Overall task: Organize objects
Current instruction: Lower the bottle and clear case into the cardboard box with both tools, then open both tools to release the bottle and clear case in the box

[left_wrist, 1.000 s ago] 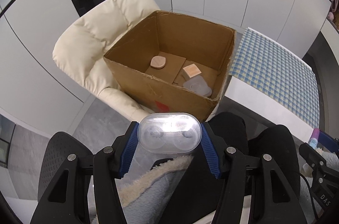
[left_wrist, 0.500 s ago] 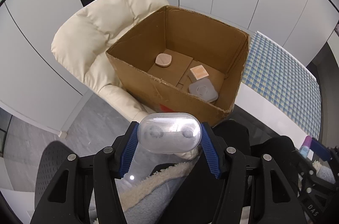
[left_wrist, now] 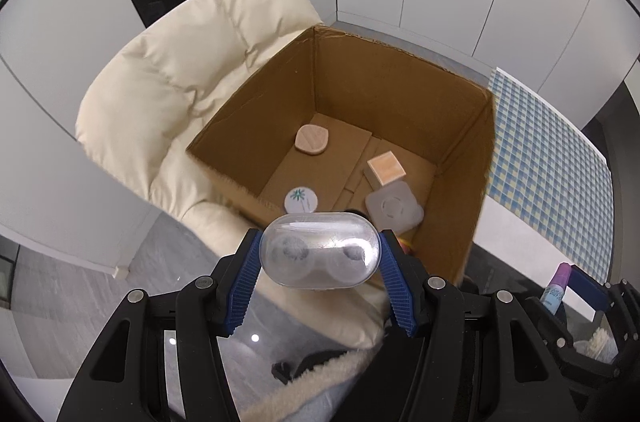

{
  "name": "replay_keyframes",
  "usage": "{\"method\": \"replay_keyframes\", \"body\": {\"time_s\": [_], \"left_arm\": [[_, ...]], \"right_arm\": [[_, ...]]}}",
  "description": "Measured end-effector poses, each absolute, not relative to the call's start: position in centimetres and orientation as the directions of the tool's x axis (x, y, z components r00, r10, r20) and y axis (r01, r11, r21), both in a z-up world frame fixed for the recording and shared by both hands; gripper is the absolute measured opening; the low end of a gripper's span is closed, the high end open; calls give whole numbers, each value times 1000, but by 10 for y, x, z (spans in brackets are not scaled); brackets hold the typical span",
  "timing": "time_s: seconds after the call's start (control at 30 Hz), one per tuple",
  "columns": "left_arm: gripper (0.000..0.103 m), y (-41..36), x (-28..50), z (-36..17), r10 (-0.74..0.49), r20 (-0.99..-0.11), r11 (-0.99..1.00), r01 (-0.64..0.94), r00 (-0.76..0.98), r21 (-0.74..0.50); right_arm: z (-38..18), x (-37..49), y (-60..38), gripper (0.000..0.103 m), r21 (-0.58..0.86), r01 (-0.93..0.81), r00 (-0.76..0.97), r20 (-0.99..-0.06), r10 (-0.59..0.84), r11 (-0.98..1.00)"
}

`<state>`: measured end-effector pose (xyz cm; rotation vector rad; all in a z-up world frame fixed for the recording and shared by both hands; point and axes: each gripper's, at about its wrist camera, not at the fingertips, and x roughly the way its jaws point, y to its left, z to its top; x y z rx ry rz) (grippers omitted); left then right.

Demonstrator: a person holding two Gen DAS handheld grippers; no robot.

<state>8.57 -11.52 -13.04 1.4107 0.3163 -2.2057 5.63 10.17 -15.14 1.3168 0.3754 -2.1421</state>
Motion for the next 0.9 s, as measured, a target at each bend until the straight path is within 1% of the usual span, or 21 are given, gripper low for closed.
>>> {"method": "replay_keyframes", "body": {"time_s": [0.3,0.57,0.9], "left_arm": [[58,-152,40,-148,-307,-901,-835,541,-308,100],[59,-183,2,-161,-327,-903,-818,562,-278,123],[59,-202,-15,-168,-343,-896,-819,557,-283,138]], "right_arm": [[-157,18,47,60,25,667,-339,-880,-334,-744],[-165,-18,0,60,23,692,-323,-884,-337,-721],[-180,-45,-40,60,-8,703,-323,-895,-309,-711]]}}
